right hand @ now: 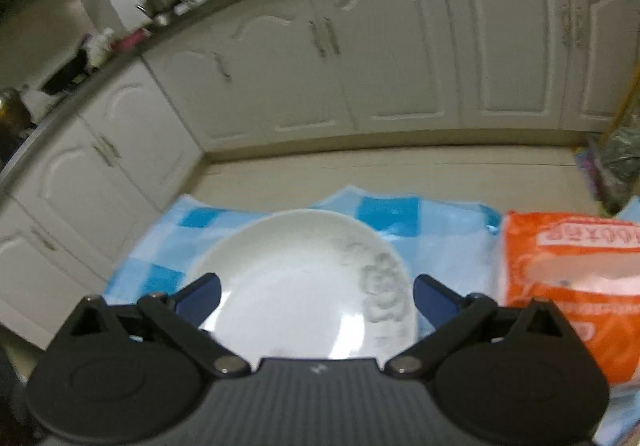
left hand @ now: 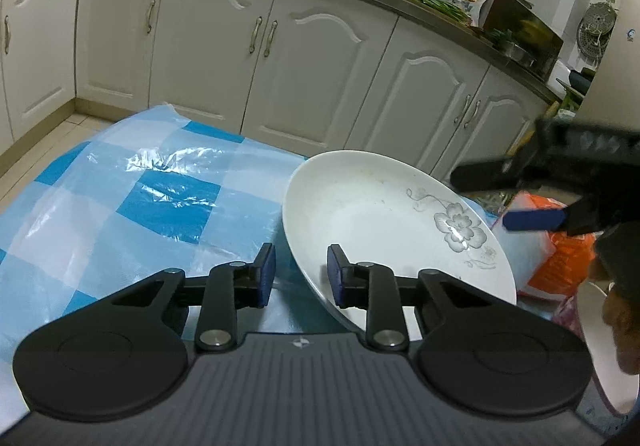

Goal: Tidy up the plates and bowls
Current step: 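Lift the rose-print plate with both tools and carry it to the plate stack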

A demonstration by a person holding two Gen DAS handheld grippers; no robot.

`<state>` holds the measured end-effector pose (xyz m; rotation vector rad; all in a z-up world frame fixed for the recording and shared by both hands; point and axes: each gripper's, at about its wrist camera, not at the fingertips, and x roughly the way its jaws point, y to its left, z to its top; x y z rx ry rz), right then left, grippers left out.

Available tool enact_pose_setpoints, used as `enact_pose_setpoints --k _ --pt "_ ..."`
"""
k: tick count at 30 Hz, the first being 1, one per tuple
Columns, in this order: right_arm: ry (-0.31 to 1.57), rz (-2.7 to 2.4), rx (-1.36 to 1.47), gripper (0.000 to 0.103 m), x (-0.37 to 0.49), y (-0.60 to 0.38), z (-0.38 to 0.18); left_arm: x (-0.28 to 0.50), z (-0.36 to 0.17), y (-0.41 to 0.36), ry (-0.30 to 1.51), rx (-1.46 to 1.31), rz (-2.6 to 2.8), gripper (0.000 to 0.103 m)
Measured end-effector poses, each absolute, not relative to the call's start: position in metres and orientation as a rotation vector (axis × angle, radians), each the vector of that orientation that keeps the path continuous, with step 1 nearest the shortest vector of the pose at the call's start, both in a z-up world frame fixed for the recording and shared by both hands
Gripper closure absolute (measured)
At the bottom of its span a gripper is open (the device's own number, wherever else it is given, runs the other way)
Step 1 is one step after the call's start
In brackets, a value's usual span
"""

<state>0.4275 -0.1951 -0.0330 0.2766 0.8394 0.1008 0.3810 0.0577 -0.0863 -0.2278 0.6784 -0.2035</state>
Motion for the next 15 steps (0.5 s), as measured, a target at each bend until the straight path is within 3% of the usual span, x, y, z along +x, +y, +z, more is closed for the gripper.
enact_pose_setpoints --k 4,15 --pt "0.893 0.108 0.271 0.000 0.434 -0.194 -0.048 0.385 -0.086 0.050 0.673 -0.201 -0.221 0.083" --pt "0.880 0.175 0.344 0.000 0.419 -0.192 -0.038 0.374 -0.081 0.053 0.653 -0.179 -0.191 0.085"
